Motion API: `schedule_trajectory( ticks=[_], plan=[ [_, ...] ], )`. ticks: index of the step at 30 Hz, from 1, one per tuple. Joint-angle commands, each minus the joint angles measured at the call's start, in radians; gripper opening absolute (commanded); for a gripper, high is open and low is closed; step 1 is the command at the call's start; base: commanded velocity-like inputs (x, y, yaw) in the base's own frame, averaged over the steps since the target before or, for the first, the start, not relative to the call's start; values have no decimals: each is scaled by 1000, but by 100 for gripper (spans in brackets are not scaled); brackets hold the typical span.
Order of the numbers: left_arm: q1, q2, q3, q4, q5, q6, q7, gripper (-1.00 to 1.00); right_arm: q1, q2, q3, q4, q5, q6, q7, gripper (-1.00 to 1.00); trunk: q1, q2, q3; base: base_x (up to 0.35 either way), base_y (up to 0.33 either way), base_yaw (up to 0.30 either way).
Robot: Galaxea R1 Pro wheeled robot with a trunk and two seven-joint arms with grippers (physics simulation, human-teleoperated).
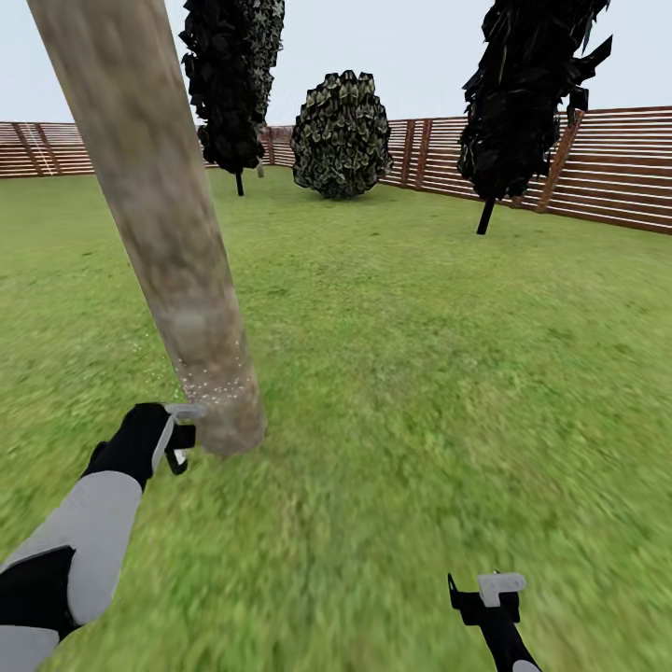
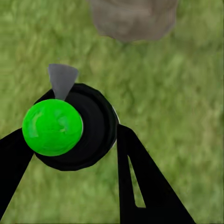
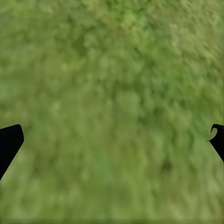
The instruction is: In the garden, pick up the pesticide atomizer on the floor and spray pesticide onto both trees until each tree trunk is fully covered.
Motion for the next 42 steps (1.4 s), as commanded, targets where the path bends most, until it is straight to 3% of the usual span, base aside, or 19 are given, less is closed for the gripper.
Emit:
schedule_trajectory(
  ticks=[1, 5, 7, 12, 16, 25, 31, 42],
  plan=[
    [0, 1, 1, -1, 11, 8, -5, -100, -1, 0, -3, 2, 10, -3, -7, 100, 0, 0, -1, 0, 0, 0],
    [-2, -89, -53, -3, 6, 13, 1, -100, -1, 0, -3, 2, 10, -3, -6, 100, 0, 0, -1, 67, -31, 0],
    [-7, -102, -70, -3, 6, 14, 2, -100, -1, 0, -3, 2, 11, -3, -6, 100, 0, 0, -1, 218, -140, 0],
    [-7, -81, -69, -13, 5, 14, 2, -100, -1, 0, -3, 2, 11, -3, -6, 100, 0, 0, -1, 240, -158, 53],
    [3, -26, -62, -39, 6, 16, 2, -100, 0, 0, -3, 3, 11, -2, -6, 100, 0, 0, -1, 206, -187, 238],
    [5, -30, -62, -43, 7, 17, 2, -100, 0, 0, -3, 4, 11, -1, -6, 100, 0, 0, -1, -30, -267, 273],
    [5, -32, -63, -42, 5, 16, 3, -100, 0, 0, -3, 4, 11, -1, -6, 100, 0, 0, -1, 93, -273, 54],
    [7, -20, -64, -41, 4, 16, 3, -100, 0, 0, -2, 4, 11, -1, -6, 100, 0, 0, -1, 151, -269, 178]
  ],
)
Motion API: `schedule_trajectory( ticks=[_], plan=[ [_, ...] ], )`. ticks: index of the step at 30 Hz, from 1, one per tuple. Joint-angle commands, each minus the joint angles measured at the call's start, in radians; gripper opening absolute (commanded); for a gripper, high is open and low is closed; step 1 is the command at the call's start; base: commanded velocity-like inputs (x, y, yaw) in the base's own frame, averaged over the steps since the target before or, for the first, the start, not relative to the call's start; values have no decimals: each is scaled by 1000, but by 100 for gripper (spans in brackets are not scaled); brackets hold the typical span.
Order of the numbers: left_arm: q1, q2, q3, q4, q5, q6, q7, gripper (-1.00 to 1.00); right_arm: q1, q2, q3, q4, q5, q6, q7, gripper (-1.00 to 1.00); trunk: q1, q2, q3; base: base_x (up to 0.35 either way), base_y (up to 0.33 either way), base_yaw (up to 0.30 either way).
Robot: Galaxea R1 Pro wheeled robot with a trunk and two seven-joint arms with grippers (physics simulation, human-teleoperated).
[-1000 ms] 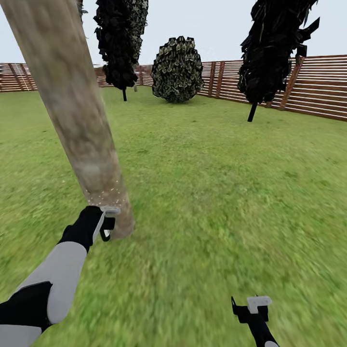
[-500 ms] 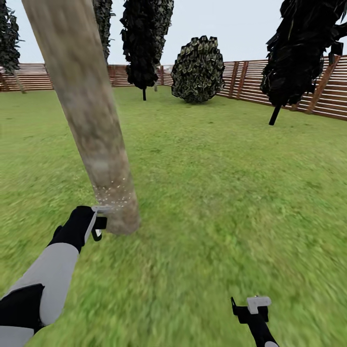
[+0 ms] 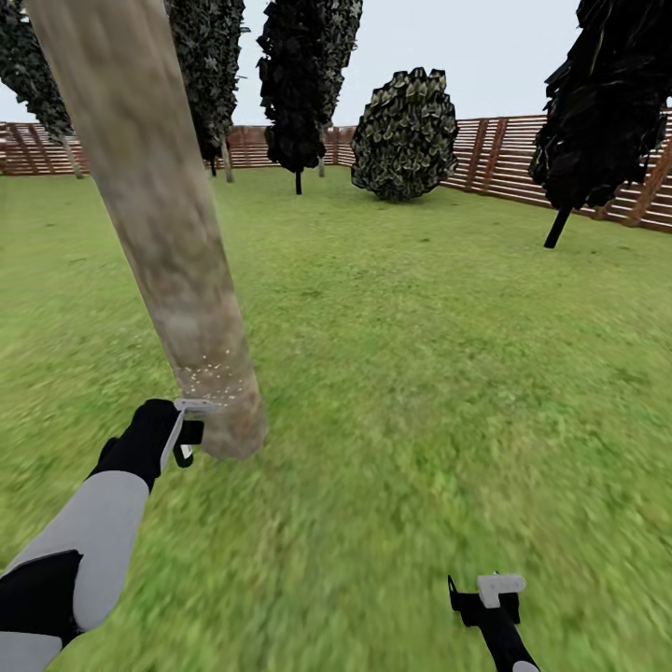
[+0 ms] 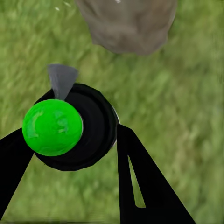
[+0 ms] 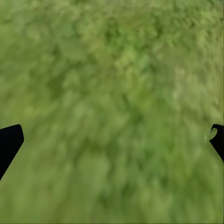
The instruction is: In the garden, pick up the pesticide atomizer on the floor and spray pesticide onto both trees until each tree trunk is fully covered.
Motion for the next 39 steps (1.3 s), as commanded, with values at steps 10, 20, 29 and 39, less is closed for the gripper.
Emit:
schedule_trajectory(
  ticks=[10, 20, 29, 39],
  plan=[
    [32, -2, 2, 2, -5, 2, -3, -100, 0, 0, -3, 2, 11, -3, -7, 100, 0, 0, -1, 118, -270, 133],
    [38, 1, 4, 1, -7, 2, -3, -100, 0, 0, -4, 2, 11, -3, -7, 100, 0, 0, -1, 6, -274, 0],
    [65, 28, 4, 7, -4, -3, -3, -100, 0, 0, -5, 1, 11, -3, -7, 100, 0, 0, -1, 99, -274, 10],
    [79, 29, 5, 10, -4, -5, -3, -100, 0, 0, -4, 2, 11, -3, -7, 100, 0, 0, -1, 122, -274, 243]
  ],
)
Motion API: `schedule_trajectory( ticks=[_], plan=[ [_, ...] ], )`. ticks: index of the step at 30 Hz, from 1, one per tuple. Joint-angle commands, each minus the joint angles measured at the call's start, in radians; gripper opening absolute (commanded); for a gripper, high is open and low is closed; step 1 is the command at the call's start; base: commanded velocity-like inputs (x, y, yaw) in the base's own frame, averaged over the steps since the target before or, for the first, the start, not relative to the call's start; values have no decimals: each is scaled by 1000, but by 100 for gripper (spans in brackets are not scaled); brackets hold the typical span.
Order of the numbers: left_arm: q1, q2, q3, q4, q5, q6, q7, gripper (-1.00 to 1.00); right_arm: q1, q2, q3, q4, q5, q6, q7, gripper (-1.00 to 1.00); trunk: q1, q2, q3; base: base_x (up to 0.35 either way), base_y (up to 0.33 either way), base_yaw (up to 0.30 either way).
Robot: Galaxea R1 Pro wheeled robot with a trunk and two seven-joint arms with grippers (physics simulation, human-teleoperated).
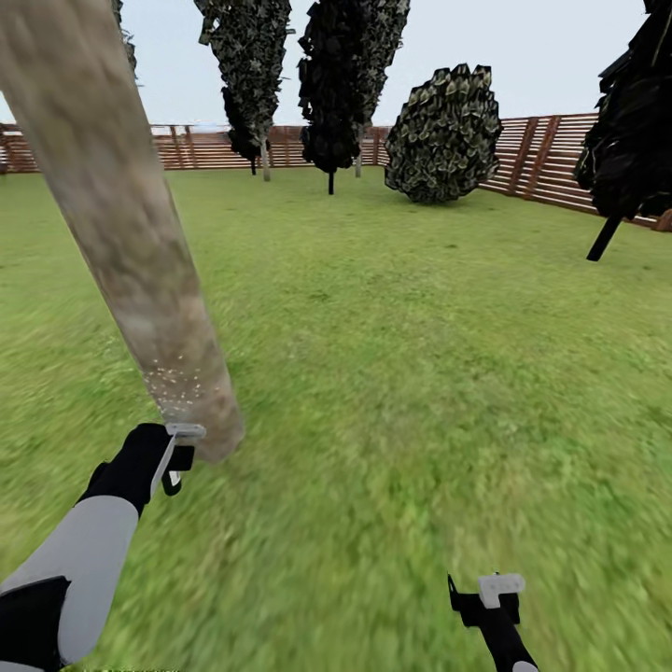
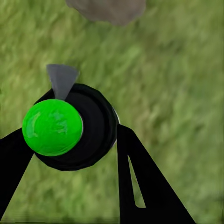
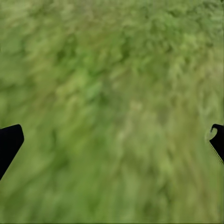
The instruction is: In the garden, pick up the pesticide atomizer on the floor and spray pesticide onto both trees until each tree trunk is fully covered.
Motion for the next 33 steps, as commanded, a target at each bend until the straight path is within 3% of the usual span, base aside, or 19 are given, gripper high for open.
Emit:
schedule_trajectory(
  ticks=[1, 11, 33],
  plan=[
    [0, -1, 3, 0, -7, 4, -4, -100, -1, 0, -3, 1, 11, -3, -7, 100, 0, 0, -1, 122, -274, 278],
    [18, -3, 36, -11, -5, -1, -4, -100, -1, 0, -3, 2, 11, -3, -7, 100, 0, 0, -1, 126, -274, 255],
    [18, -2, 38, -12, -6, -1, -4, -100, -1, 0, -3, 2, 11, -3, -7, 100, 0, 0, -1, 155, -271, 9]
  ],
)
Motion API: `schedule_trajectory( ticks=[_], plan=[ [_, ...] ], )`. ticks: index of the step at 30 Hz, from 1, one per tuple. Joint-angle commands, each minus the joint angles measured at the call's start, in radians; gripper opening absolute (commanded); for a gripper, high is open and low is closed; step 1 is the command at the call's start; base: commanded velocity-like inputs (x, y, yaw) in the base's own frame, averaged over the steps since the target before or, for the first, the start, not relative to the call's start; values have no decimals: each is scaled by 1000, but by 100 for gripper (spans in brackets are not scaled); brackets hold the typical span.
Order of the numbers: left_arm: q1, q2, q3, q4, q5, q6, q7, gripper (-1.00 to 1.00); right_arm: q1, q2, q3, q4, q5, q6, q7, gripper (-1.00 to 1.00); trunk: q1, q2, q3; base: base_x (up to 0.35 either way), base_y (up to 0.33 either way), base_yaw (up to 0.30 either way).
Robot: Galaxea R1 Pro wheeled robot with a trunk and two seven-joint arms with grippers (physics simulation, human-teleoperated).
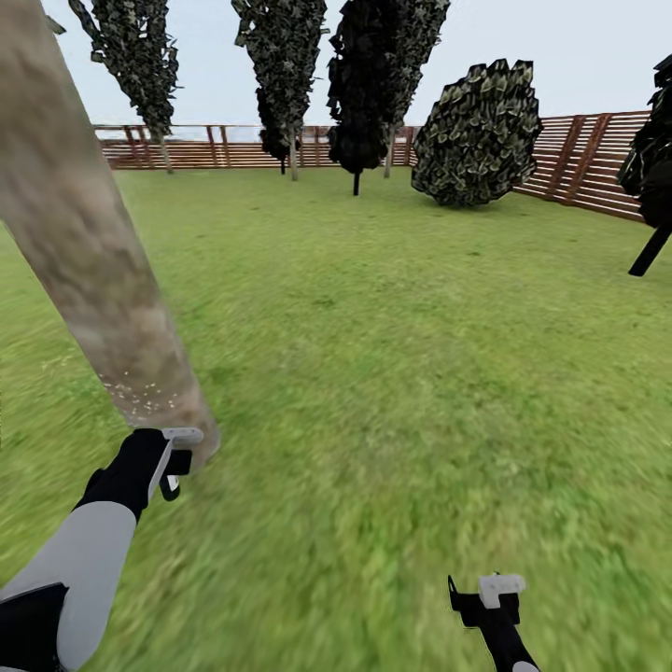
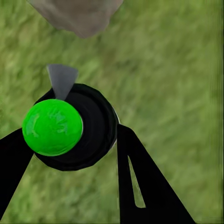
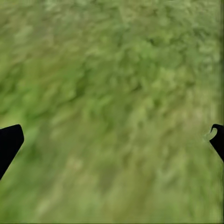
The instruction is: In the garden, pick up the pesticide atomizer on the floor and spray pesticide onto both trees until each tree trunk is fully covered.
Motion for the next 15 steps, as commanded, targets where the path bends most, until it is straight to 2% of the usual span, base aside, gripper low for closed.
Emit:
schedule_trajectory(
  ticks=[1, 4, 7, 9, 15],
  plan=[
    [-1, -1, 3, -1, -7, 4, -4, -100, -1, 0, -3, 1, 11, -3, -7, 100, 0, 0, -1, 157, -271, 150],
    [2, 4, 3, 0, -8, 4, -4, -100, -1, 0, -3, 1, 11, -3, -7, 100, 0, 0, -1, 157, -271, 242],
    [5, 29, 3, 0, -7, 4, -3, -100, -1, 0, -3, 1, 11, -3, -7, 100, 0, 0, -1, 156, -271, 273],
    [5, 35, 3, 0, -7, 4, -3, -100, -1, 0, -3, 1, 11, -2, -7, 100, 0, 0, -1, 156, -271, 276],
    [5, 34, 2, 2, -6, 4, -3, -100, -1, 0, -3, 1, 11, -2, -7, 100, 0, 0, -1, 153, -271, 277]
  ],
)
